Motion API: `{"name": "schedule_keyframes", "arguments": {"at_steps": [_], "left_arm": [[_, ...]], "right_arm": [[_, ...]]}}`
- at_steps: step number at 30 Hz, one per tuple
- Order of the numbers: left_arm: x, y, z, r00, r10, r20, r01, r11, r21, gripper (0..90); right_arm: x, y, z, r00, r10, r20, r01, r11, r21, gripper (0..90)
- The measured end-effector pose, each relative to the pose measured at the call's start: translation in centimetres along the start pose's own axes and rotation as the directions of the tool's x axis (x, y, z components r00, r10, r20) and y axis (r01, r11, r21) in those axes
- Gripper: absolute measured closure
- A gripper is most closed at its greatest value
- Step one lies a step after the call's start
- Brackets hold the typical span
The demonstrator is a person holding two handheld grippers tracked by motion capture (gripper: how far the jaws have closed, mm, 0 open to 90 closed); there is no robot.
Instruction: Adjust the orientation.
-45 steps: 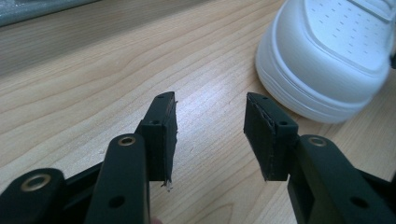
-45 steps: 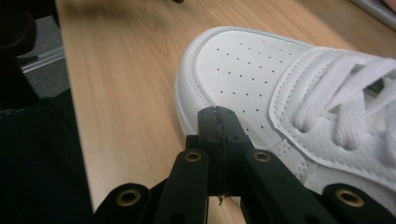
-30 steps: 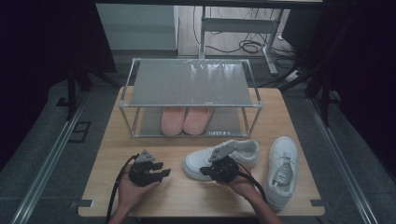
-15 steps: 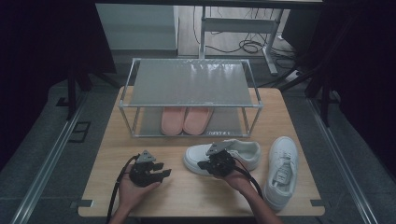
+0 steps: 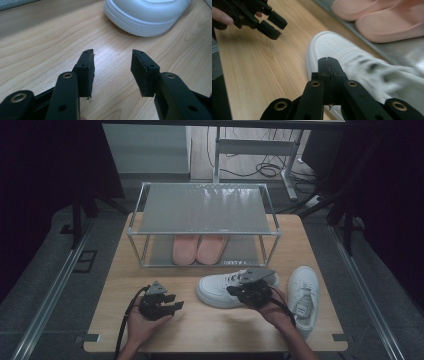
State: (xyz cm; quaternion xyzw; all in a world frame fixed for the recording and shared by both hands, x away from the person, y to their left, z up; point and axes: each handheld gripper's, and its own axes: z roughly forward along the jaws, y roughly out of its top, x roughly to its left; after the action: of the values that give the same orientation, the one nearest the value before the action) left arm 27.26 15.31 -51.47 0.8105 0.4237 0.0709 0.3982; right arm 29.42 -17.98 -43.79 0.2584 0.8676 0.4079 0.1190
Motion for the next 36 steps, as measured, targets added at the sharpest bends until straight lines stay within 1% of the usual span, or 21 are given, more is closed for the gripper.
{"name": "schedule_keyframes", "arguments": {"at_steps": [3, 5, 7, 9, 11, 12, 16, 19, 23, 27, 30, 36], "left_arm": [[-0.1, 0.1, 0.0, 1.0000, 0.001, 0.002, -0.001, 1.0000, 0.000, 54.3], [-0.1, 0.1, -0.1, 1.0000, 0.001, 0.002, -0.001, 1.0000, -0.002, 54.3], [-0.1, 0.1, -0.1, 1.0000, 0.000, 0.003, 0.000, 1.0000, -0.003, 54.3], [-0.1, 0.1, -0.1, 1.0000, 0.000, 0.005, 0.000, 1.0000, -0.006, 54.2], [-0.1, 0.2, -0.2, 1.0000, 0.001, 0.006, -0.001, 1.0000, -0.005, 54.2], [-0.2, 0.2, -0.2, 1.0000, 0.002, 0.006, -0.002, 1.0000, -0.005, 54.2], [-0.2, 0.2, -0.2, 1.0000, 0.003, 0.006, -0.003, 1.0000, -0.007, 54.2], [-0.2, 0.2, -0.3, 1.0000, 0.003, 0.005, -0.003, 1.0000, -0.009, 54.2], [-0.2, 0.2, -0.2, 1.0000, -0.002, 0.006, 0.003, 1.0000, -0.008, 54.2], [-0.2, 0.2, -0.2, 1.0000, -0.002, 0.006, 0.002, 1.0000, -0.008, 54.3], [-0.2, 0.2, -0.2, 1.0000, -0.002, 0.006, 0.002, 1.0000, -0.009, 54.3], [-0.3, 0.3, -0.4, 1.0000, 0.001, 0.005, -0.001, 0.9999, -0.011, 54.4]], "right_arm": [[-1.0, -0.2, -2.3, 0.9994, 0.017, 0.031, -0.016, 1.000, -0.014, 90.0], [-1.9, -0.5, -3.8, 0.9976, 0.027, 0.063, -0.026, 0.999, -0.021, 90.0], [-3.0, -0.8, -5.0, 0.9950, 0.050, 0.087, -0.048, 0.999, -0.027, 90.0], [-4.4, -1.3, -6.0, 0.9903, 0.077, 0.116, -0.074, 0.997, -0.025, 90.0], [-5.8, -1.8, -6.7, 0.9835, 0.114, 0.140, -0.112, 0.993, -0.021, 90.0], [-6.3, -2.0, -6.9, 0.9810, 0.124, 0.149, -0.123, 0.992, -0.018, 90.0], [-8.0, -2.3, -7.2, 0.9722, 0.153, 0.178, -0.155, 0.988, -0.001, 90.0], [-9.2, -2.7, -7.3, 0.9642, 0.180, 0.195, -0.185, 0.983, 0.009, 90.0], [-10.9, -3.4, -7.1, 0.9506, 0.219, 0.220, -0.230, 0.973, 0.023, 90.0], [-12.2, -3.8, -6.6, 0.9411, 0.245, 0.233, -0.261, 0.964, 0.042, 90.0], [-12.9, -3.9, -6.0, 0.9381, 0.253, 0.236, -0.275, 0.959, 0.065, 90.0], [-13.8, -4.2, -5.0, 0.9362, 0.267, 0.229, -0.295, 0.950, 0.100, 90.0]]}}
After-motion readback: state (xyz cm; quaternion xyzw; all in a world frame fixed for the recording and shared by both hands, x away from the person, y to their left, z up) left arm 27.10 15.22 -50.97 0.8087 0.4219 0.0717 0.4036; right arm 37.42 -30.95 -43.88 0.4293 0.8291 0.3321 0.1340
